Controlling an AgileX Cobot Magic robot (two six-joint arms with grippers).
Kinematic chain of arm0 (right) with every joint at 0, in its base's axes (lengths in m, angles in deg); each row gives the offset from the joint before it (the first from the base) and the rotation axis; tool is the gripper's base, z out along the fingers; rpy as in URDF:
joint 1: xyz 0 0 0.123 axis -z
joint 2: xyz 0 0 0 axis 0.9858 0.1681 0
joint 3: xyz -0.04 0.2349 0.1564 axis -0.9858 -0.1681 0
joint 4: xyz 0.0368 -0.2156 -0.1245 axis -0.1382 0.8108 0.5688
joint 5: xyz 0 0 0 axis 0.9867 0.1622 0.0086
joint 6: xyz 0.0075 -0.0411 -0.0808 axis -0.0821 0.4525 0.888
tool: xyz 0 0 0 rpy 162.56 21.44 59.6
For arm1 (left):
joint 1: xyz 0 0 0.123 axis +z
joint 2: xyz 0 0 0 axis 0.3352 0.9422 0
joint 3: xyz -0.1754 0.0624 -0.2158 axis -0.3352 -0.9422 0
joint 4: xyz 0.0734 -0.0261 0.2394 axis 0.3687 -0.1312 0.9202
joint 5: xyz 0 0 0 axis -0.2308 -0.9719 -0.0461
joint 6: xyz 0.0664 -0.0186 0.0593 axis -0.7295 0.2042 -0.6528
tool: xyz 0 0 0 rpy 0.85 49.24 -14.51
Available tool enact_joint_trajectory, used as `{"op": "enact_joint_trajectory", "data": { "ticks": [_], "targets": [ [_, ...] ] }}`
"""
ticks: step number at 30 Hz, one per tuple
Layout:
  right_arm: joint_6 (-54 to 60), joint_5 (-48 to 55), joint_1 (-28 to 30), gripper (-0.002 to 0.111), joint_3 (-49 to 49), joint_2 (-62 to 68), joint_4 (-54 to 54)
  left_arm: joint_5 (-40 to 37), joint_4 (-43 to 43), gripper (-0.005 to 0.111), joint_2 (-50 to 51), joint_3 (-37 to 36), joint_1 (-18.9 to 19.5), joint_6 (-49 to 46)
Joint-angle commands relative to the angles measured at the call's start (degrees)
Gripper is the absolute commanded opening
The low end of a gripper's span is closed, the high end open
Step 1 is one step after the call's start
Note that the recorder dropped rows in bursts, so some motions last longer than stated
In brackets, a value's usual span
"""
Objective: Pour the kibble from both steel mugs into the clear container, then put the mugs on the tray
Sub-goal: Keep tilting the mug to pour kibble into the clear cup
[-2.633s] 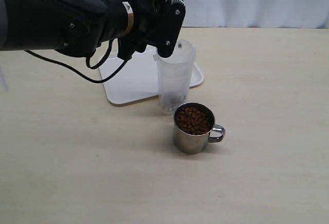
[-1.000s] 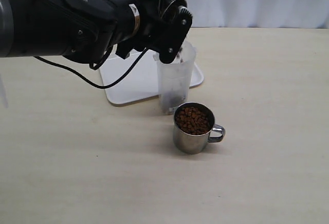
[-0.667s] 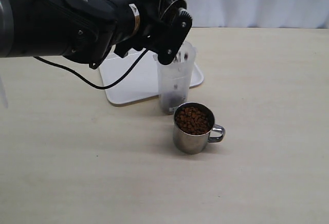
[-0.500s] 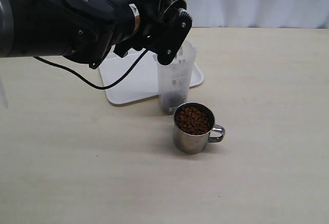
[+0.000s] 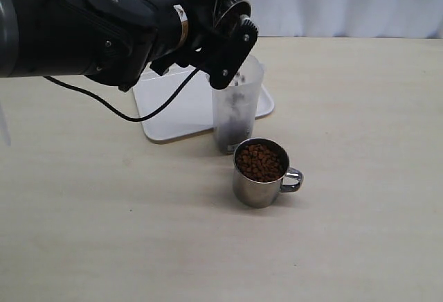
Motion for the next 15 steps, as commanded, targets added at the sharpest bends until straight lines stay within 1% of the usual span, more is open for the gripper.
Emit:
{"op": "enact_joint_trajectory", "data": {
  "ticks": [1, 15],
  "targets": [
    [0.26, -0.12, -0.19, 0.005, -0.27, -0.22, 0.31, -1.05, -0.09, 0.000, -0.37, 0.76, -0.16, -1.44],
    [0.26, -0.12, -0.19, 0.005, -0.27, -0.22, 0.31, -1.27, -0.09, 0.000, -0.37, 0.76, -0.16, -2.78]
  ]
}}
